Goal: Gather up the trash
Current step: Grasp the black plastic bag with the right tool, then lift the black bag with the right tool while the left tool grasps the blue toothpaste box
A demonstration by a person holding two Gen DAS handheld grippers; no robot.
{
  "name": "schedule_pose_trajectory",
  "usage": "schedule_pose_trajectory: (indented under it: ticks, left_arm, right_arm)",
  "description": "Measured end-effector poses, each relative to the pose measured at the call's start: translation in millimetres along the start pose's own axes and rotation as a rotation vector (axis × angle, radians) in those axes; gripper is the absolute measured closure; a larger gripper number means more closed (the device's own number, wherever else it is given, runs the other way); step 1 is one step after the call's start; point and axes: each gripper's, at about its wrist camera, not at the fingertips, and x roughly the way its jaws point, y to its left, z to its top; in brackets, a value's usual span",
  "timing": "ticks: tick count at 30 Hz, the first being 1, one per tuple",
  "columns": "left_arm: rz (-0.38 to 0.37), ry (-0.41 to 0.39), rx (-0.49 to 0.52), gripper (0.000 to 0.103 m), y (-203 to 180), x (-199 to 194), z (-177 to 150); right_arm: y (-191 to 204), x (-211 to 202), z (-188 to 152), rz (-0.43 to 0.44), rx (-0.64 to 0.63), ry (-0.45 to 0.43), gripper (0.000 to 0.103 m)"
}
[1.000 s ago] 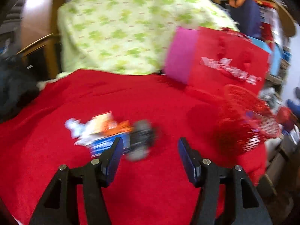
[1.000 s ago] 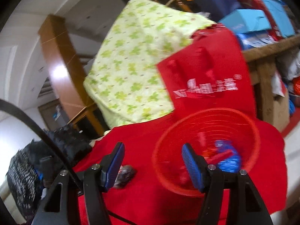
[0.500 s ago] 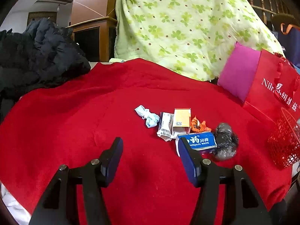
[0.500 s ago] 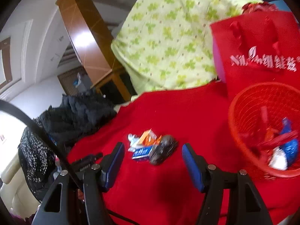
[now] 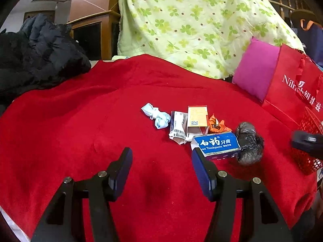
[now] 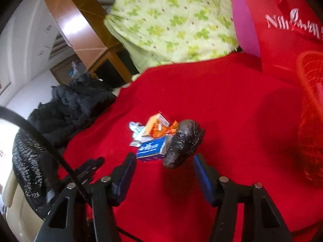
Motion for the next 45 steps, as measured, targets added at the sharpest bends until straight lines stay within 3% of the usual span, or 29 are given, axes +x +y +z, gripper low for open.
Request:
schedule_pose_trajectory:
  ticks: [7, 13, 24, 29, 37, 38, 41, 45]
  left_arm:
    - [-0.035, 0.028, -0.039, 0.041, 6, 10, 2]
    - [-0.055, 0.05, -0.035, 0.041, 0, 17, 2]
    - [-0.063, 0.074, 0.01, 0.041, -20, 27, 2]
    - [-0.061, 0.076, 0.007, 0.041, -20, 27, 2]
    - [-0.072, 0.069, -0.011, 0.041, -14, 24, 2]
    - [-0.072, 0.069, -0.013, 0.041, -13, 24, 3]
    - [-0.078, 0.066, -0.028, 0.041, -9, 22, 3]
    - [-0.09, 0.056, -0.03, 0.041, -8, 18, 3]
  right_arm:
    - [-20, 74, 17, -0.123, 0.073, 0.089, 0.058]
    - [-39, 114, 18, -0.064, 0.191, 0.168, 0.058]
    - [-48, 100, 18, 0.007, 0.19, 0.149, 0.076]
    - [-48, 97, 19, -0.004, 0.183, 0.156, 0.078]
    - [-50, 110, 22, 0.066, 0.294, 0.215, 0.073]
    - [-48, 111, 22, 0.059, 0.297, 0.218, 0.069]
    - [-43, 111, 19, 0.062, 0.295, 0.201, 0.037]
    - [-36, 114, 17, 0.037, 0.245, 0.186, 0.04]
